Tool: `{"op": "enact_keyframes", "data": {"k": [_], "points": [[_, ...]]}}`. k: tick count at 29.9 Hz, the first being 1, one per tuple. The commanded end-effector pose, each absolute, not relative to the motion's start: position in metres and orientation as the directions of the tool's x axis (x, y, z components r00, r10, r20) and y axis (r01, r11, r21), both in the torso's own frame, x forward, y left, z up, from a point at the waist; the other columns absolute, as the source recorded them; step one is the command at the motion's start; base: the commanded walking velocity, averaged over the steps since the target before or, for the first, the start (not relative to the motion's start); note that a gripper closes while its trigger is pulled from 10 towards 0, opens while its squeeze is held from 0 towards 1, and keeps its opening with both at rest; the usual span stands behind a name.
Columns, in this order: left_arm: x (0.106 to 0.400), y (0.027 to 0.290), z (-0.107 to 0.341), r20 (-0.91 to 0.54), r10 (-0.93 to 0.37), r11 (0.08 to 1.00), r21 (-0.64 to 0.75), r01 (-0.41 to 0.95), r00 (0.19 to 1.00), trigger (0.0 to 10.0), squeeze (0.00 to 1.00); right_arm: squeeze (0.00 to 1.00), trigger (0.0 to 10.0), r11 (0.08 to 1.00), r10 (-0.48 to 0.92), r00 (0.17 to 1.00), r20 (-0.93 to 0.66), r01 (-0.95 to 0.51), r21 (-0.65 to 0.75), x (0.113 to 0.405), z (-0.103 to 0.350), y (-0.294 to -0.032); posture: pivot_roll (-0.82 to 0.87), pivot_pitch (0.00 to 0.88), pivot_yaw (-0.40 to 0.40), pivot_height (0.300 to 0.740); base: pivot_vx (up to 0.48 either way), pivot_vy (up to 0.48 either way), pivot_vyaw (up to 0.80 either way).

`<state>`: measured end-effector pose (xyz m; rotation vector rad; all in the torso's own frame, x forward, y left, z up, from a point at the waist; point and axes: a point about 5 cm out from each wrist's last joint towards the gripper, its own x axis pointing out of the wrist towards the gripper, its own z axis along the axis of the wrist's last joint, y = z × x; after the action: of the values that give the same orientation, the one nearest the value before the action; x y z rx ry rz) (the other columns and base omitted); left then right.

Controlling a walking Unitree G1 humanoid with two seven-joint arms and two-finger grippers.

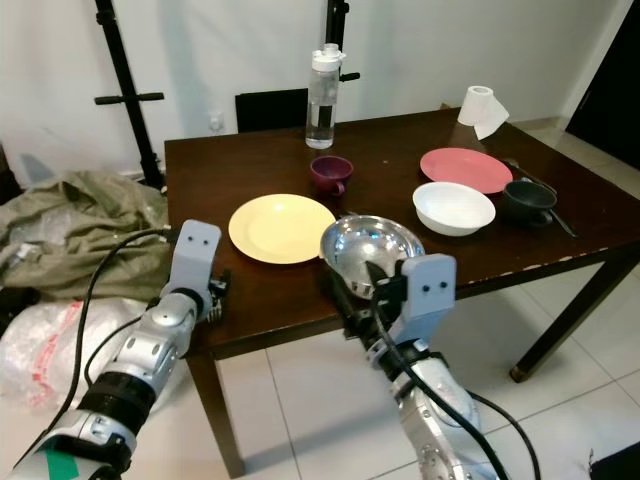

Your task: Setting the table

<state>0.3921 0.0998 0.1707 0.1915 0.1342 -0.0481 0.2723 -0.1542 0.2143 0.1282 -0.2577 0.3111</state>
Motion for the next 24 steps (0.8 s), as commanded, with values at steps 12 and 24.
{"op": "enact_keyframes", "data": {"k": [12,24], "points": [[0.400,0.107,0.163,-0.279,0.053,0.997,0.072,-0.034,0.959,10.0,0.00,0.00,10.0,0.944,0.278,0.931,0.237,-0.310,0.110,0.261,0.212,-0.151,-0.09,0.246,0.117,0.740,0.000,0.000,0.00],[0.392,0.107,0.140,-0.406,0.020,1.000,-0.009,-0.026,0.914,0.0,0.00,0.00,10.0,0.890,0.431,0.871,0.237,-0.454,0.047,0.250,0.222,-0.145,-0.07,0.252,0.116,0.740,0.000,0.000,0.00]]}}
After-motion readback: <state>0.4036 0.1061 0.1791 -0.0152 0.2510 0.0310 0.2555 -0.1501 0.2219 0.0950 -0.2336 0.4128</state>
